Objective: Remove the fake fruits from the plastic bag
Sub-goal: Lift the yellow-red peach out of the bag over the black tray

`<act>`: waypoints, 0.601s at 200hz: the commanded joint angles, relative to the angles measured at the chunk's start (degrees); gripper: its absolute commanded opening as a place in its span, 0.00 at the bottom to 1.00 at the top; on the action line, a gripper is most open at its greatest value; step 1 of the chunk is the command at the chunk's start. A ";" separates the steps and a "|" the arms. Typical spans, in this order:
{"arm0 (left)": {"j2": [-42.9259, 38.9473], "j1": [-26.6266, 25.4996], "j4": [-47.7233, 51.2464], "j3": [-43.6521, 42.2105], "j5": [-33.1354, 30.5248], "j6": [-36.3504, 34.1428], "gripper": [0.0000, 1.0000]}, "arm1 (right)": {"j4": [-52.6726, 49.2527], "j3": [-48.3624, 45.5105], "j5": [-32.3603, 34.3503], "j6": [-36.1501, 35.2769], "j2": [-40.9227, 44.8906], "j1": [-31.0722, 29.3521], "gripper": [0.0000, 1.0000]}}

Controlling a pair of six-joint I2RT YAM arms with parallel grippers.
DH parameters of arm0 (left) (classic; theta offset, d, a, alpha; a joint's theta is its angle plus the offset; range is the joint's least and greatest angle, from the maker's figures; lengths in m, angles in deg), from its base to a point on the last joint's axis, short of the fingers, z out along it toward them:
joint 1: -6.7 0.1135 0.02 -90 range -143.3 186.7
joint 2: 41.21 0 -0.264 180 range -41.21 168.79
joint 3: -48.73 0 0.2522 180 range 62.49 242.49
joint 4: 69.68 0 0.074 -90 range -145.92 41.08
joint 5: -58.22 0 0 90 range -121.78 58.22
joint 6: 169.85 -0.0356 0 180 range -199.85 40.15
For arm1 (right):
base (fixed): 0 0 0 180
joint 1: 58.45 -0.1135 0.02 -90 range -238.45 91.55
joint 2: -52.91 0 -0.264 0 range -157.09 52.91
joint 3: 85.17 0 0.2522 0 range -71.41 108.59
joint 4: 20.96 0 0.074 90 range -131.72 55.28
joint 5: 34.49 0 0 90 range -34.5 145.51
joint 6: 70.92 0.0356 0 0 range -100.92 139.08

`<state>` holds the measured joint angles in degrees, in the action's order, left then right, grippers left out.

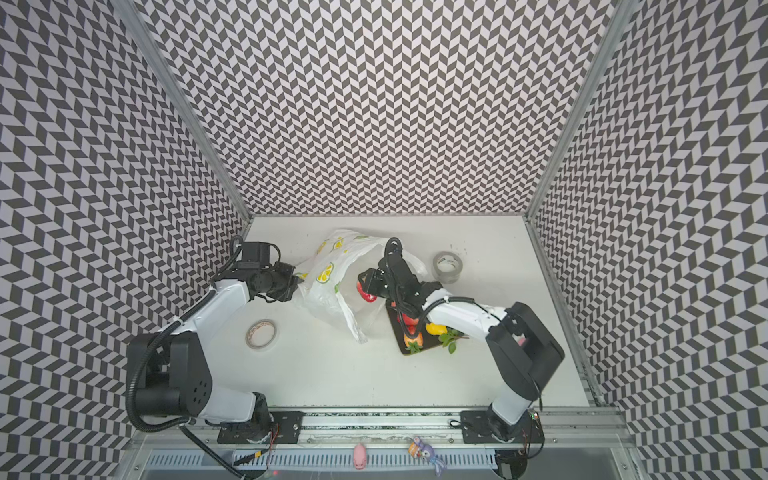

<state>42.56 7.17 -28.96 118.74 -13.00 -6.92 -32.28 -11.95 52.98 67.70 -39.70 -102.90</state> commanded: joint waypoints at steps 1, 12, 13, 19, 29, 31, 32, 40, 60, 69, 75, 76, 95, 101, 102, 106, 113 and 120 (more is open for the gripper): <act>-0.82 0.88 -1.12 -0.53 -1.81 -0.93 0.00 | -2.01 -3.20 0.19 -0.53 6.61 0.15 0.22; -0.73 1.02 -0.88 -0.44 -2.09 -1.68 0.00 | -3.76 -4.69 0.70 -0.44 9.77 0.15 0.22; -0.68 1.02 -0.87 -0.39 -2.13 -1.75 0.00 | -3.93 -4.83 0.74 -0.36 10.02 0.15 0.22; -0.50 1.18 -0.73 -0.28 -2.44 -2.22 0.00 | -5.14 -5.53 1.05 -0.13 11.88 0.22 0.22; -0.39 1.36 -0.42 -0.15 -2.67 -2.67 0.00 | -7.29 -6.89 2.11 0.29 14.97 0.34 0.22; -0.41 1.37 -0.46 -0.17 -2.63 -2.76 0.00 | -7.74 -7.12 2.40 0.43 15.57 0.37 0.22; -0.38 1.44 -0.46 -0.17 -2.67 -2.77 0.00 | -7.86 -7.28 2.51 0.60 15.95 0.39 0.22; -0.24 1.53 -0.46 -0.20 -2.79 -2.96 0.00 | -10.01 -8.18 3.76 1.10 18.53 0.41 0.22; -0.01 1.64 -0.77 -0.09 -3.13 -3.23 0.00 | -15.14 -11.04 7.89 2.40 25.34 0.72 0.22; 0.16 1.77 -0.77 0.08 -3.55 -3.40 0.00 | -16.55 -12.78 10.19 2.97 28.33 0.75 0.22; 0.19 1.80 -0.92 0.17 -3.64 -3.49 0.00 | -17.56 -14.15 11.92 3.71 30.22 0.89 0.23; 0.22 1.81 -0.92 0.17 -3.61 -3.56 0.00 | -17.73 -14.39 12.10 3.78 30.57 0.91 0.23; 0.66 1.91 -1.03 0.35 -3.52 -3.90 0.00 | -21.05 -18.32 13.59 5.23 34.90 3.45 0.23; 0.62 1.95 -0.96 0.50 -3.56 -4.08 0.00 | -21.31 -19.54 13.60 5.75 36.16 4.45 0.23; 0.66 1.93 -0.91 0.47 -3.57 -4.14 0.00 | -21.23 -19.81 13.60 5.85 36.35 4.67 0.23; 0.65 1.96 -0.84 0.44 -3.53 -4.17 0.00 | -21.02 -20.67 13.64 6.21 37.01 5.34 0.23; 0.67 1.98 -0.83 0.36 -3.58 -4.28 0.00 | -20.34 -21.96 13.38 6.71 37.73 6.63 0.23; 0.66 1.91 -0.99 0.14 -3.51 -4.27 0.00 | -19.22 -22.91 12.92 7.21 37.90 7.89 0.23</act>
<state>42.80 8.64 -29.11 118.74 -15.42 -10.40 -50.60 -31.27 63.41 71.83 -3.62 -98.39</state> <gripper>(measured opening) 0.047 0.443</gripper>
